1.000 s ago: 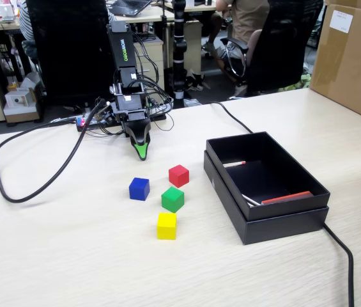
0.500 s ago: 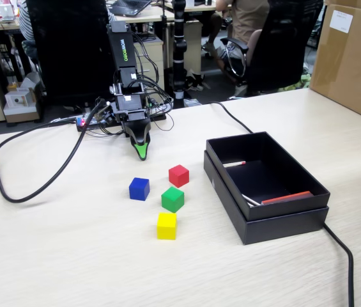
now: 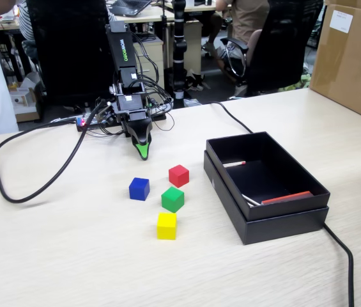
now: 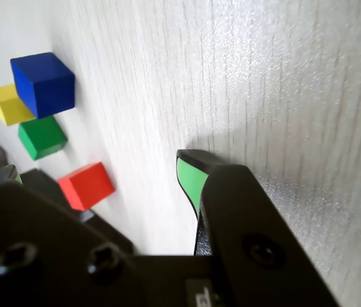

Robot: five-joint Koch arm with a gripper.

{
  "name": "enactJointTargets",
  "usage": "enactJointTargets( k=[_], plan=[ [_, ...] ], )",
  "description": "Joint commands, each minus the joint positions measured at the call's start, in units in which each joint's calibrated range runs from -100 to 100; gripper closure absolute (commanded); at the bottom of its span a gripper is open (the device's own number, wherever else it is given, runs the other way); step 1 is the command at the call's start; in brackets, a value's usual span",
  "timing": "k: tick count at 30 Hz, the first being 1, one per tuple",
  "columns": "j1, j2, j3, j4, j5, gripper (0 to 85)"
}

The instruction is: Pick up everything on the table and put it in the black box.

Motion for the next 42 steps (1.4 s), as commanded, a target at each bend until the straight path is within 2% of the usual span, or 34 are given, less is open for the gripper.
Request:
enactJointTargets(
  k=[1,7,16,23,28,34,35,38,40,42],
  plan=[
    [-0.68,1.71,8.37,-13.02,0.54,38.2],
    [-2.78,20.18,33.03,-31.16,0.93,38.6],
    [-4.84,54.14,65.21,-42.65,1.42,38.7],
    [-4.54,75.03,77.63,-43.86,2.15,40.8],
    [-4.35,82.83,81.44,-43.86,2.69,43.6],
    [-3.52,86.73,83.89,-43.86,3.61,54.4],
    [-3.42,87.08,84.34,-43.86,4.00,60.1],
    [-3.57,86.85,84.89,-43.86,4.44,70.5],
    [-3.76,84.44,84.80,-44.30,4.59,71.7],
    [-3.08,73.19,85.88,-49.65,4.59,71.7]
  ],
)
